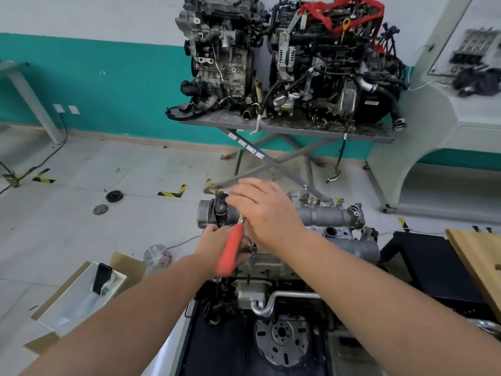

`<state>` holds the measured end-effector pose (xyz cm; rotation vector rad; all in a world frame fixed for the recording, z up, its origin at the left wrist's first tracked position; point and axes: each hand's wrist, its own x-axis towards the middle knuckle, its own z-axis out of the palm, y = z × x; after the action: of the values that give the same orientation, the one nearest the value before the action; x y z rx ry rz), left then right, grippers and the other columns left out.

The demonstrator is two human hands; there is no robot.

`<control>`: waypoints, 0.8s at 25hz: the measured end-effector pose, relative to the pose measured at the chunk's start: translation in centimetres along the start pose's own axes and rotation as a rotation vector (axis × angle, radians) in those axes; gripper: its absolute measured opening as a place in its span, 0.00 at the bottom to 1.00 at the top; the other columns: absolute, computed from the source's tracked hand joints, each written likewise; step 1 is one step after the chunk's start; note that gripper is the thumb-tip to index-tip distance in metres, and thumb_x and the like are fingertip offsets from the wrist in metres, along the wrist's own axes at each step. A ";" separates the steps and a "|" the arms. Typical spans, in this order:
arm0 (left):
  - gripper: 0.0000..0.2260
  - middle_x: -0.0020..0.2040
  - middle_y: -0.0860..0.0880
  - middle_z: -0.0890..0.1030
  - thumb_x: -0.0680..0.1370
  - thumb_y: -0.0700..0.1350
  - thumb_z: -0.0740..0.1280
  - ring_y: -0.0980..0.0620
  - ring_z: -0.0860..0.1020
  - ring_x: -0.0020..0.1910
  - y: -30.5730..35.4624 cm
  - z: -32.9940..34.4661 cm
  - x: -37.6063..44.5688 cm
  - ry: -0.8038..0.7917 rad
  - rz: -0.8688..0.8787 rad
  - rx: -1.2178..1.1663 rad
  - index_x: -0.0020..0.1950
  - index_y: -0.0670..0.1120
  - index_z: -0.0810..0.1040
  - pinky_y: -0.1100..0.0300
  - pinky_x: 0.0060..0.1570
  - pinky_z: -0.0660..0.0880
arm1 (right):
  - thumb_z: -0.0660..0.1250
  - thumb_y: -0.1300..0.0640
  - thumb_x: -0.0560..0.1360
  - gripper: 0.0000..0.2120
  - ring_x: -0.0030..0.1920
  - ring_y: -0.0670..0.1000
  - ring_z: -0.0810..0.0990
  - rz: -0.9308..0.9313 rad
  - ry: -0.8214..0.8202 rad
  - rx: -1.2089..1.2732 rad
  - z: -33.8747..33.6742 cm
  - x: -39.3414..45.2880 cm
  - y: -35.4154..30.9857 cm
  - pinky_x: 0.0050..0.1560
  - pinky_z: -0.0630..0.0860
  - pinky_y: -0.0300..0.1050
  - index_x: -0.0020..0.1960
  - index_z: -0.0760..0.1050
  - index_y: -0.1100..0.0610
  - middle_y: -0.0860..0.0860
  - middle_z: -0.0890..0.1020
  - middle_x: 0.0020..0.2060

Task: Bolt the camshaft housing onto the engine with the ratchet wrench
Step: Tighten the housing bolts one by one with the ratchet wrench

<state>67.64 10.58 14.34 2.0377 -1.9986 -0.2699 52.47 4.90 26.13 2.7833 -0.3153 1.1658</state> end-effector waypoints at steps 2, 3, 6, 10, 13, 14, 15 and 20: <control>0.16 0.60 0.60 0.75 0.79 0.62 0.60 0.56 0.73 0.58 0.1 0.2 0.2 -0.013 0.091 0.097 0.60 0.58 0.80 0.60 0.51 0.59 | 0.61 0.60 0.75 0.13 0.49 0.60 0.80 0.005 -0.245 -0.196 -1.3 1.2 0.0 0.46 0.74 0.52 0.56 0.79 0.59 0.56 0.81 0.49; 0.16 0.59 0.61 0.74 0.78 0.64 0.59 0.56 0.72 0.59 0.2 0.2 0.0 -0.008 0.087 0.154 0.58 0.59 0.80 0.58 0.49 0.56 | 0.58 0.54 0.79 0.14 0.48 0.59 0.78 0.057 -0.373 -0.261 -1.7 1.9 -0.2 0.45 0.72 0.52 0.60 0.75 0.57 0.55 0.79 0.49; 0.17 0.57 0.61 0.74 0.79 0.66 0.56 0.56 0.71 0.59 0.3 0.0 -0.1 -0.022 0.042 0.189 0.54 0.60 0.80 0.56 0.50 0.56 | 0.45 0.42 0.82 0.22 0.45 0.55 0.75 0.227 -0.595 -0.262 -2.4 4.0 -0.9 0.39 0.68 0.50 0.61 0.71 0.52 0.52 0.75 0.47; 0.20 0.60 0.62 0.72 0.80 0.66 0.51 0.57 0.71 0.61 0.4 0.0 0.1 -0.082 0.036 0.231 0.58 0.62 0.78 0.56 0.52 0.56 | 0.53 0.55 0.83 0.13 0.39 0.57 0.82 0.733 -0.696 0.204 -2.8 5.9 -0.6 0.40 0.76 0.50 0.47 0.73 0.59 0.54 0.82 0.38; 0.20 0.61 0.61 0.72 0.80 0.66 0.52 0.56 0.71 0.62 0.1 0.0 0.0 -0.100 0.030 0.218 0.59 0.62 0.79 0.56 0.53 0.56 | 0.58 0.64 0.81 0.06 0.39 0.56 0.86 1.407 -0.257 1.296 -2.5 4.9 -1.5 0.50 0.80 0.47 0.48 0.71 0.63 0.55 0.85 0.33; 0.20 0.62 0.61 0.71 0.80 0.66 0.52 0.56 0.70 0.62 0.1 -0.1 0.0 -0.114 0.028 0.221 0.59 0.62 0.79 0.56 0.52 0.56 | 0.58 0.66 0.81 0.06 0.40 0.55 0.85 1.500 -0.055 1.544 -2.3 4.5 -2.0 0.44 0.78 0.41 0.46 0.71 0.63 0.54 0.84 0.33; 0.20 0.62 0.61 0.71 0.80 0.66 0.52 0.56 0.70 0.62 0.1 -0.2 0.1 -0.127 0.033 0.224 0.58 0.62 0.79 0.55 0.52 0.56 | 0.58 0.66 0.81 0.07 0.41 0.53 0.85 1.537 0.132 1.685 -1.8 4.1 -2.4 0.37 0.77 0.38 0.45 0.71 0.61 0.53 0.84 0.33; 0.19 0.62 0.61 0.71 0.81 0.64 0.52 0.56 0.70 0.61 0.1 -0.1 0.1 -0.122 0.047 0.219 0.59 0.62 0.80 0.56 0.52 0.56 | 0.62 0.49 0.83 0.08 0.46 0.45 0.79 1.266 0.339 1.356 1.0 1.6 -2.9 0.50 0.77 0.44 0.56 0.78 0.50 0.50 0.84 0.51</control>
<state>67.61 10.50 14.50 2.1464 -2.2347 -0.1755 54.94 7.32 26.51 2.9729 -2.1308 2.9161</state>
